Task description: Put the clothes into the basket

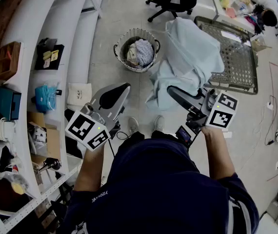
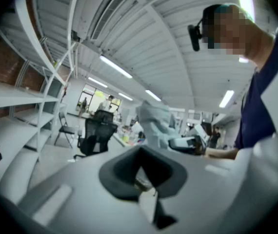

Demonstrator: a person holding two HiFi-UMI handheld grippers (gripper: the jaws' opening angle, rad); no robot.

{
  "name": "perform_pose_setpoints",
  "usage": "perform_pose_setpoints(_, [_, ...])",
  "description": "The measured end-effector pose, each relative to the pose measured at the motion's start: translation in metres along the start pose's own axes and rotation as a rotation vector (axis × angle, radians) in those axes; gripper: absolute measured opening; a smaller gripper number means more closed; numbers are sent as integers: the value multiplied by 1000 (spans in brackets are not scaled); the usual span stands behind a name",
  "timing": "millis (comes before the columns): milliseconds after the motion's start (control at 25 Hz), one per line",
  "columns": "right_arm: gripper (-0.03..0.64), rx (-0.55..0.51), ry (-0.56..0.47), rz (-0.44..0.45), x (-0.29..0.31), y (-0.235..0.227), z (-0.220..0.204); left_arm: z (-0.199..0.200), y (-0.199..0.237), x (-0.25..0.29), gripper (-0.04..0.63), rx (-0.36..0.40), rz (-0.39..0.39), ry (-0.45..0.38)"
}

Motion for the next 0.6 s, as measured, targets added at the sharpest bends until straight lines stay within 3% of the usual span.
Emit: perform_pose_setpoints(600, [140,17,-32,2,-20,-12,9,6,-4,6,6,15,38,-3])
Point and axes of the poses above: the fingertips, and each gripper's own axes: x forward along the fingers, y to its left, z out of its top, the point moved 2 cm from there along -x, backward along the fingers, and after that the axes turned 11 degrees about y, right-handed, at the moved point
